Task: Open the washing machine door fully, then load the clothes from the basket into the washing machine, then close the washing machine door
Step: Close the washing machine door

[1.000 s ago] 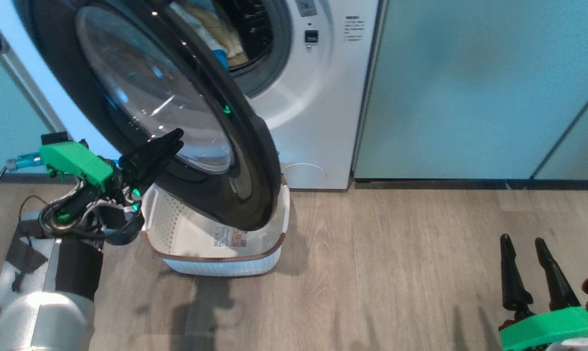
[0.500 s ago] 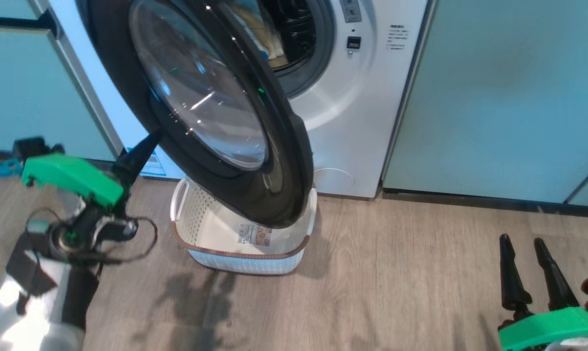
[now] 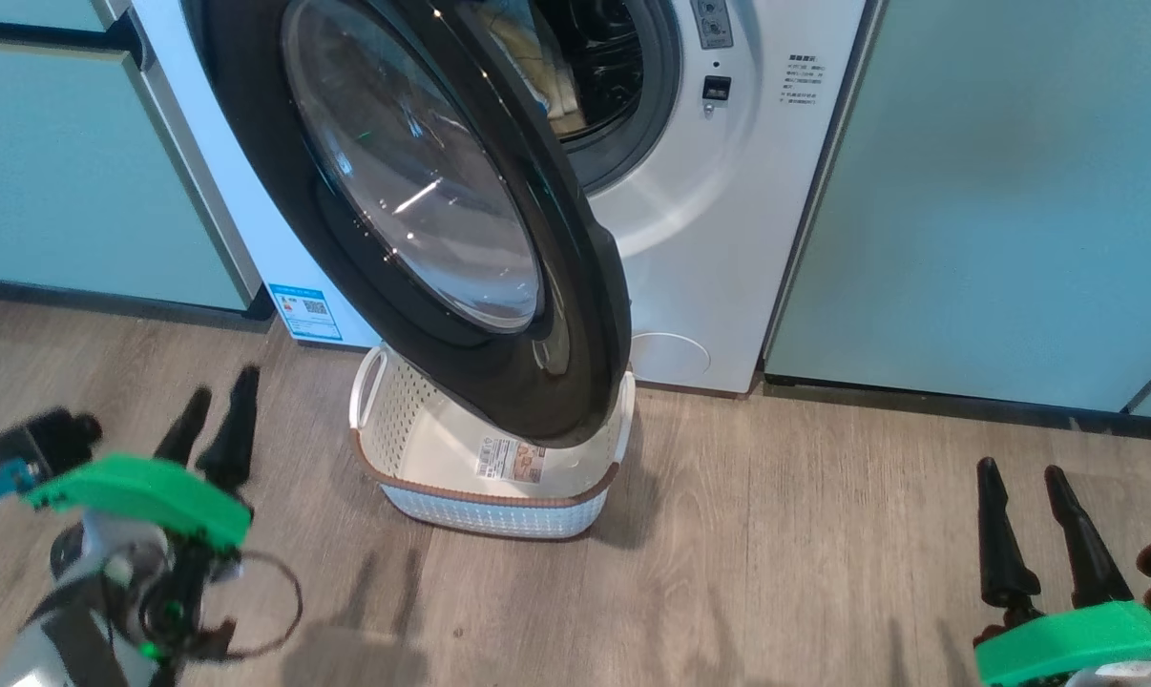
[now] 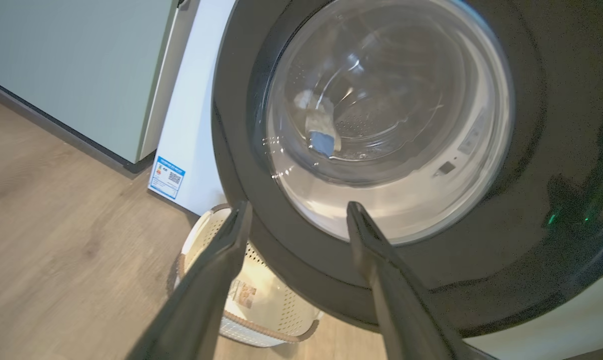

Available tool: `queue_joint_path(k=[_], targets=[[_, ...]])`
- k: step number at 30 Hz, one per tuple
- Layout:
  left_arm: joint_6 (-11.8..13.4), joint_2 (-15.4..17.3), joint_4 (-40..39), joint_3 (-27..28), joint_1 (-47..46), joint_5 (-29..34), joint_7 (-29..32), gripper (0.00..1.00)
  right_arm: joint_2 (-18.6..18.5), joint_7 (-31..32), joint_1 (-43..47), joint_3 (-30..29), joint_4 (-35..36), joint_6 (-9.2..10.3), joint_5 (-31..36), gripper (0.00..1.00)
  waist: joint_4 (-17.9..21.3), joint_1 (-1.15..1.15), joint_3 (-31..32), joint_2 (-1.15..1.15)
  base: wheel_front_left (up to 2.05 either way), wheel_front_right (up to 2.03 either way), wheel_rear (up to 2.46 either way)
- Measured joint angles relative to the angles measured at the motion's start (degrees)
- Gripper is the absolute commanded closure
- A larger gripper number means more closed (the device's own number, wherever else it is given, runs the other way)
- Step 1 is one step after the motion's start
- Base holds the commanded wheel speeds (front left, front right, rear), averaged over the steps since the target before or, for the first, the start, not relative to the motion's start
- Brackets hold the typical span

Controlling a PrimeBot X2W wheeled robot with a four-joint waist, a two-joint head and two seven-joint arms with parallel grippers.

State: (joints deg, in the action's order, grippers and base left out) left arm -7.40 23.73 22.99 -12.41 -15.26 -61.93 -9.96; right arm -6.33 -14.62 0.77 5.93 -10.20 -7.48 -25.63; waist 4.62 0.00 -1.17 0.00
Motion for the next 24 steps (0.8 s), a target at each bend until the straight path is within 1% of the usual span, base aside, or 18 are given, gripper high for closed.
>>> queue_joint_path(k=[3,4,6,8,10,12,14,15,16,19,24], targets=[[0.0,0.8,1.8,-2.1,1.4,1.6,-3.3,0.0,0.0,0.0,0.0,-0.1,0.0,0.0,0.0,0.0,0.0,0.0,0.1,0.0,0.0,0.0,0.0],[0.0,0.8,2.4,-2.3,1.8,2.0,-3.9,0.0,0.0,0.0,0.0,-0.1,0.0,0.0,0.0,0.0,0.0,0.0,0.1,0.0,0.0,0.0,0.0],[0.0,1.0,3.2,-2.5,2.5,4.7,-4.3,0.0,0.0,0.0,0.0,-0.2,0.0,0.0,0.0,0.0,0.0,0.0,0.1,0.0,0.0,0.0,0.0],[0.0,0.5,3.4,0.2,3.0,7.1,-4.4,0.0,0.0,0.0,0.1,-0.2,0.1,0.0,0.0,0.0,-0.1,0.0,0.0,0.0,0.0,0.0,0.0],[0.0,0.3,2.9,3.4,3.7,12.0,-4.4,0.0,0.0,0.0,0.1,-0.2,0.1,0.01,0.0,0.0,0.0,0.0,0.0,0.0,0.0,0.0,0.0],[0.0,-1.1,1.6,7.3,4.6,16.4,-4.5,0.0,0.0,0.0,0.1,-0.3,0.2,0.0,0.0,0.0,0.0,0.0,-0.1,0.0,0.0,0.0,0.0],[0.0,-2.9,-0.1,9.6,6.0,21.0,-4.7,0.0,0.0,0.0,0.1,-0.3,0.2,0.01,0.0,0.0,0.1,0.0,-0.1,0.0,0.0,0.0,0.0],[0.0,-4.9,-1.4,11.3,7.7,24.8,-4.7,0.0,0.1,0.0,0.1,-0.3,0.2,0.0,0.0,0.0,0.1,0.0,-0.1,0.0,0.0,0.0,0.0],[0.0,-5.7,-2.0,11.9,8.6,26.7,-4.7,0.0,0.1,0.0,0.1,-0.3,0.2,0.0,0.0,0.0,0.2,0.0,-0.1,0.0,0.0,0.0,0.0],[0.0,-7.6,-3.2,13.6,10.6,30.4,-4.7,0.0,0.1,0.0,0.1,-0.3,0.2,0.0,0.0,0.0,0.2,0.0,-0.2,0.0,0.0,0.0,0.0],[0.0,-9.0,-4.4,15.1,12.0,36.1,-4.7,0.0,0.1,0.0,0.1,-0.3,0.2,0.0,0.0,0.0,0.4,0.0,0.0,0.0,0.0,0.0,0.0]])
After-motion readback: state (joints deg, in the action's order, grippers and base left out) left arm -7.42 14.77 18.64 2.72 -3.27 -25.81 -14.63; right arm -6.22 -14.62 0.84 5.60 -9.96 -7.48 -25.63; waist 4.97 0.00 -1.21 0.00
